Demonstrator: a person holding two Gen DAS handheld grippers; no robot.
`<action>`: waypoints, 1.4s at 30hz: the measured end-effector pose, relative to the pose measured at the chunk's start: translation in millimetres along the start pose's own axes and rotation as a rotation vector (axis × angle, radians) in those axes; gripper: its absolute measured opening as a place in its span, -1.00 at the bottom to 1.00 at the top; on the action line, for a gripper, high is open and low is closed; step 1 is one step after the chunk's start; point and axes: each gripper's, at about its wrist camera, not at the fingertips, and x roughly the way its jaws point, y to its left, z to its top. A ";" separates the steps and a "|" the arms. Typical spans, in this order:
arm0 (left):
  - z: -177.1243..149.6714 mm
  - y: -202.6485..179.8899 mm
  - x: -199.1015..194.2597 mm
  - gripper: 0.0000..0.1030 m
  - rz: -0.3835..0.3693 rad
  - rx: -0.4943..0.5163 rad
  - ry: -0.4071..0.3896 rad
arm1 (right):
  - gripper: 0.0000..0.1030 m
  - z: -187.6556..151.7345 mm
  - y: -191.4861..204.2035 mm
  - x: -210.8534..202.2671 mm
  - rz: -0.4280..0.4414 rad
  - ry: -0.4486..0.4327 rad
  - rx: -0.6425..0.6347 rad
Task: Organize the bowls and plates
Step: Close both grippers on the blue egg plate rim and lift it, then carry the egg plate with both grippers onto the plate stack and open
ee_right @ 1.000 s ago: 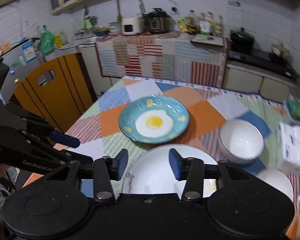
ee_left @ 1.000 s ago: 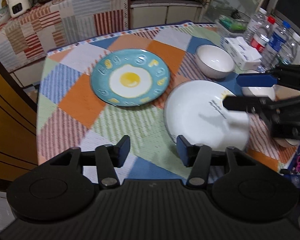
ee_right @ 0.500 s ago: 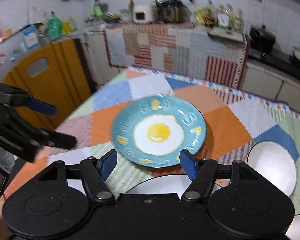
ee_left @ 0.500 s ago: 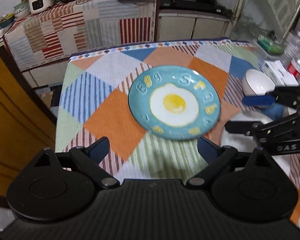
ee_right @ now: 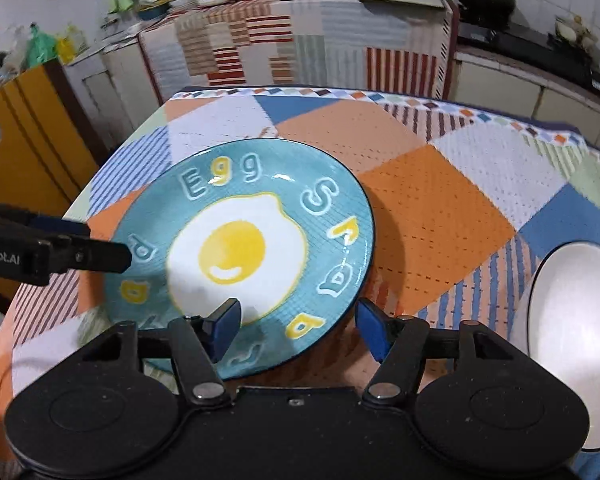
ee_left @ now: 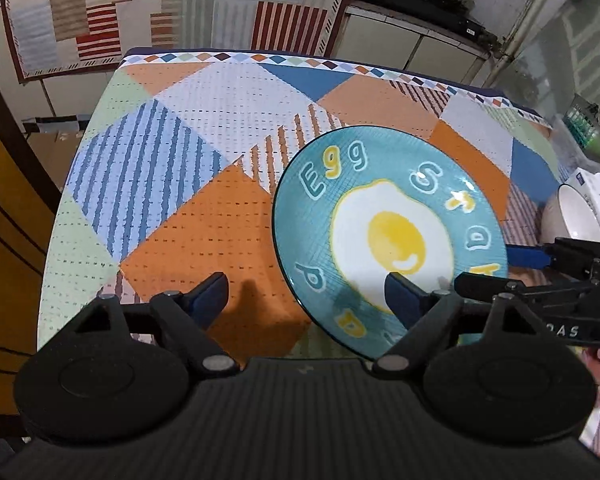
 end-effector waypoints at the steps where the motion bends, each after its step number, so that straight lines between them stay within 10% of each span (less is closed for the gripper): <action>1: -0.5 0.3 2.3 0.57 0.004 0.007 0.002 | 0.21 0.2 -3.0 2.5 0.016 0.002 0.020; 7: -3.6 4.8 12.2 0.25 -0.001 0.020 0.020 | -0.49 -7.3 -14.6 2.9 -0.015 -0.059 0.061; 13: -7.9 3.7 18.6 -0.53 -0.060 0.028 0.007 | -0.49 -11.5 -27.4 4.7 0.048 -0.081 0.133; 28: -21.0 -45.9 -62.2 -0.52 -0.064 0.078 -0.069 | -0.56 -21.4 -22.2 -81.5 0.096 -0.119 0.063; 42: -84.8 -132.0 -137.1 -0.52 -0.107 0.167 -0.092 | -0.56 -96.5 -33.5 -197.9 0.054 -0.202 0.102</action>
